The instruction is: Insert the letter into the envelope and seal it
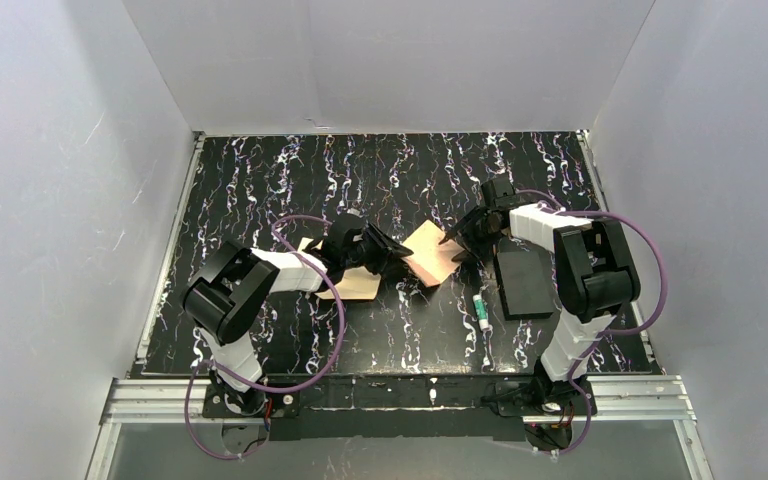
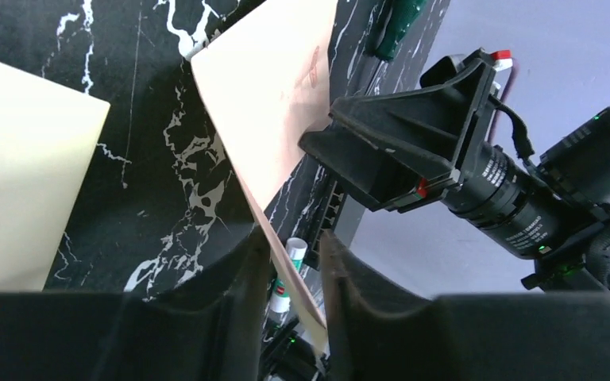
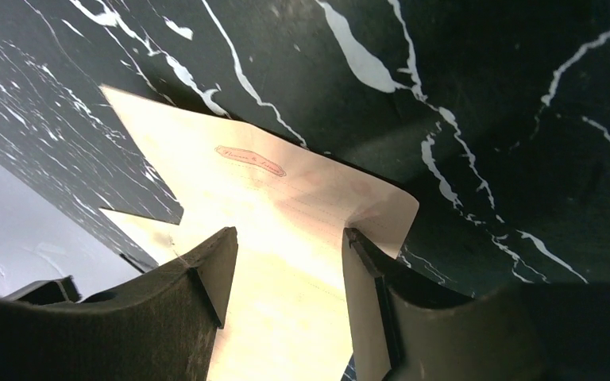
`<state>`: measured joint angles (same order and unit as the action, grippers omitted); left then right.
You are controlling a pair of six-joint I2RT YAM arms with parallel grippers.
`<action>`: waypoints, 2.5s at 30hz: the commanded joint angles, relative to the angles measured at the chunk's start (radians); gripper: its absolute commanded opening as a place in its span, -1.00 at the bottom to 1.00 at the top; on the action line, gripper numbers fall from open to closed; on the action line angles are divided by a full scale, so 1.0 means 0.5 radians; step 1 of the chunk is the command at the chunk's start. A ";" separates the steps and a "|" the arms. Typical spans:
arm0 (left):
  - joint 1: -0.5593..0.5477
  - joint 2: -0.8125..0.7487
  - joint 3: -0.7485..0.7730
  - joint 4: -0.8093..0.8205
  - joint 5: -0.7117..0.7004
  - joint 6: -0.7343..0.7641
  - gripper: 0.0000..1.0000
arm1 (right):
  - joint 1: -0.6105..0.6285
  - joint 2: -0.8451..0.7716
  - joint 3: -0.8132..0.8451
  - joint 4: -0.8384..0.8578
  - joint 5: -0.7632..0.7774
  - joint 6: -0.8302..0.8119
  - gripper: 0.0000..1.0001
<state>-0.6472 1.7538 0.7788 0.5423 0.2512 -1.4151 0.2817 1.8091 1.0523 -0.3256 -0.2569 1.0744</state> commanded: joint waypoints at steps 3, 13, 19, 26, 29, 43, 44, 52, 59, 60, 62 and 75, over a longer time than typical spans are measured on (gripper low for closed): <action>0.013 -0.092 0.038 -0.013 0.116 0.266 -1.00 | 0.015 -0.017 0.005 -0.375 0.145 -0.195 0.22; 0.082 -0.406 1.016 -1.719 0.273 1.742 -1.00 | 0.010 -0.414 0.585 -0.247 -0.194 -1.095 0.51; 0.157 -0.311 1.878 -2.805 0.603 2.629 -1.00 | 0.015 -0.718 0.620 0.553 -0.656 -1.151 0.77; 0.162 -0.237 2.485 -3.426 0.765 3.197 -1.00 | 0.156 -0.738 0.879 0.687 -1.175 -1.481 0.80; 0.162 -0.324 2.464 -3.422 0.736 3.317 -1.00 | 0.226 -0.773 0.897 0.549 -1.231 -1.697 0.80; 0.159 -0.458 2.356 -3.339 0.814 3.675 -1.00 | 0.510 -0.806 0.937 0.230 -1.413 -1.876 0.52; 0.159 -0.458 2.362 -3.334 0.810 3.686 -1.00 | 0.524 -0.794 0.954 0.231 -1.427 -1.871 0.48; 0.159 -0.503 2.321 -3.317 0.883 3.742 -1.00 | 0.598 -0.746 1.053 0.116 -1.429 -1.941 0.08; 0.159 -0.558 2.346 -3.315 0.953 3.739 -1.00 | 0.636 -0.784 1.024 0.012 -1.435 -2.015 -0.24; 0.159 -0.567 2.343 -3.314 0.962 3.736 -1.00 | 0.636 -0.790 1.017 -0.009 -1.425 -2.033 -0.22; 0.159 -0.582 2.334 -3.313 0.980 3.728 -1.00 | 0.639 -0.800 1.007 -0.026 -1.415 -2.045 -0.28; 0.161 -0.976 1.928 -2.535 0.440 3.179 0.97 | 0.639 -1.010 0.886 0.843 -0.789 -1.417 -0.97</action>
<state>-0.5686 1.4136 1.8576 -0.9924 0.6407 0.3481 0.6025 1.3872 1.5253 -0.1787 -0.8478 0.2134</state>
